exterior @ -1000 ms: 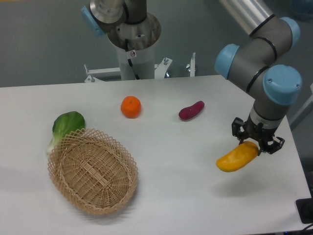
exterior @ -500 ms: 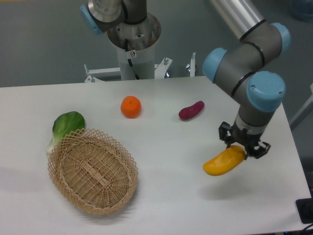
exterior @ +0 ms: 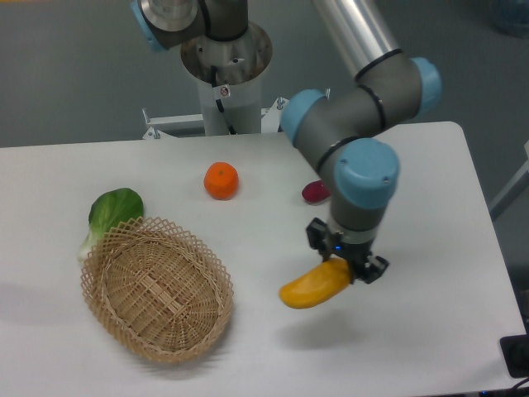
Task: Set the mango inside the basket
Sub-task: 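Carry the held yellow mango over to the wicker basket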
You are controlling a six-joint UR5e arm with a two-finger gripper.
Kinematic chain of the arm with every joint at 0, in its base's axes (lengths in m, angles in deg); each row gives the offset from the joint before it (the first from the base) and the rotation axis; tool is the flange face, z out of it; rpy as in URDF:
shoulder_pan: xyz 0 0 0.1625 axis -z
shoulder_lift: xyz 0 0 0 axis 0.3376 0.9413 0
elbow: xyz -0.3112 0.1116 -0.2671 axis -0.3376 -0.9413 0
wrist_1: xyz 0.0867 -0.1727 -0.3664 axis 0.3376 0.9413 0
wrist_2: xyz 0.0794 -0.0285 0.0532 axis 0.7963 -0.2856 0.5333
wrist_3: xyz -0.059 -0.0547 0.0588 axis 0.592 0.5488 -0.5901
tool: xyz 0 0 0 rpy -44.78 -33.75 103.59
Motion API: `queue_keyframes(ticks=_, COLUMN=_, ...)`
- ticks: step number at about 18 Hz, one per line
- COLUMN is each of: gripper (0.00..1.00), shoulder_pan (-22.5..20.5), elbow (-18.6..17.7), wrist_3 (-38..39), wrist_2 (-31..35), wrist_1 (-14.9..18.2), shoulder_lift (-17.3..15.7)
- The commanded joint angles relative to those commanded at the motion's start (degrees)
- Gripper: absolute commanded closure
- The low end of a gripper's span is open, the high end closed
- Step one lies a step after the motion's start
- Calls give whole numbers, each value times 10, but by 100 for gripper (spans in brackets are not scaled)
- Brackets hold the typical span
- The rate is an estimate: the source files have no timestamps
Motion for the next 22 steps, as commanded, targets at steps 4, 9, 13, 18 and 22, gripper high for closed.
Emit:
queue_keyframes(ticks=4, gripper=53, shoulder_pan=55, elbow=-30, wrist_3=18, wrist_2=0, wrist_1=-3, shoulder_lift=-31)
queue_keyframes(ticks=9, gripper=53, shoulder_pan=112, elbow=-59, wrist_3=35, wrist_2=-2, wrist_1=-8, shoulder_lift=-32)
queue_keyframes(ticks=13, gripper=53, shoulder_pan=150, elbow=-76, wrist_3=48, wrist_2=-3, wrist_1=-11, shoulder_lift=-39)
queue_keyframes(ticks=18, gripper=50, shoulder_pan=186, elbow=-81, wrist_3=96, wrist_2=-1, wrist_1=-61, shoulder_lift=-15)
queue_keyframes(ticks=22, gripper=38, shoulder_pan=196, elbow=-94, wrist_3=98, wrist_2=-2, wrist_1=-62, shoulder_lift=-15)
